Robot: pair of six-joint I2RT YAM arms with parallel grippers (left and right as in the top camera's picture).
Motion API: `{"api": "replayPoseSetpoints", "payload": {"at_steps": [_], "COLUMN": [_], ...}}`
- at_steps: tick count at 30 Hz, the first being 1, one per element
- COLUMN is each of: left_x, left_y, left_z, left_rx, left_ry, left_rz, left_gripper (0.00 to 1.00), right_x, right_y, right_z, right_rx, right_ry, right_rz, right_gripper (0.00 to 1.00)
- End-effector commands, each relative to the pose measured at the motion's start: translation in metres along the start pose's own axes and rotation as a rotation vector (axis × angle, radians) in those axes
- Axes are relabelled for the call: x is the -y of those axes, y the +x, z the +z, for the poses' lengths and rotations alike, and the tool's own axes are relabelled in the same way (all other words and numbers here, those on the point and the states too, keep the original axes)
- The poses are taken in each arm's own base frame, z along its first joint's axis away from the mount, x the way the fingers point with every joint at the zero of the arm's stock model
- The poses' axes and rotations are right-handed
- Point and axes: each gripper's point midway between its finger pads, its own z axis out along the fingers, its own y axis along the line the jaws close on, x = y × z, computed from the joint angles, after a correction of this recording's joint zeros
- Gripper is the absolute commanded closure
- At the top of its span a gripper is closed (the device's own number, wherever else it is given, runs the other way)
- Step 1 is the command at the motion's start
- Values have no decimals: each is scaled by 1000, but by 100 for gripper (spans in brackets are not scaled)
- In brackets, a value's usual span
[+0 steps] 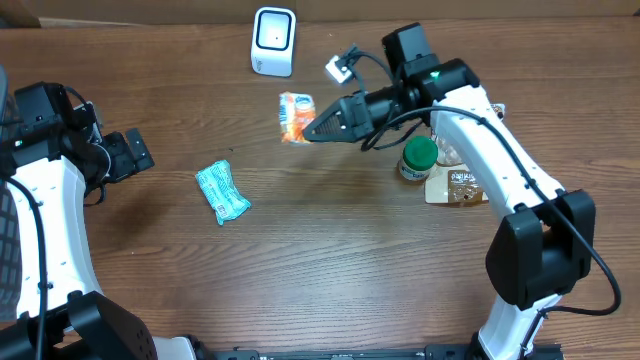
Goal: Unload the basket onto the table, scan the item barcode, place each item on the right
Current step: 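Lift the orange Kleenex pack with the right gripper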
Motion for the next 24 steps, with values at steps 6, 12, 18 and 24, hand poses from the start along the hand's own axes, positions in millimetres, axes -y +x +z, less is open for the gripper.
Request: {"api": "replayPoseSetpoints", "payload": {"at_steps": [6,12,18,24], "left_x": [-1,-1,-1,-1], "left_y": [-5,-5,-5,-5], "left_z": [-3,-3,-3,-3], "left_rx": [15,15,15,15], "left_ry": [-3,-3,-3,-3], "left_rz": [23,23,24,24], "left_gripper": [0,0,0,0], "right_x": [-30,-30,-30,-31], "right_y": [1,2,3,7], "right_z": [-22,-23,-23,-22], "right_rx": [56,55,53,50], "right_ry": [-184,-184,-185,-184], "right_rz": [-71,-52,-29,14], "right_gripper": [96,96,96,96]}}
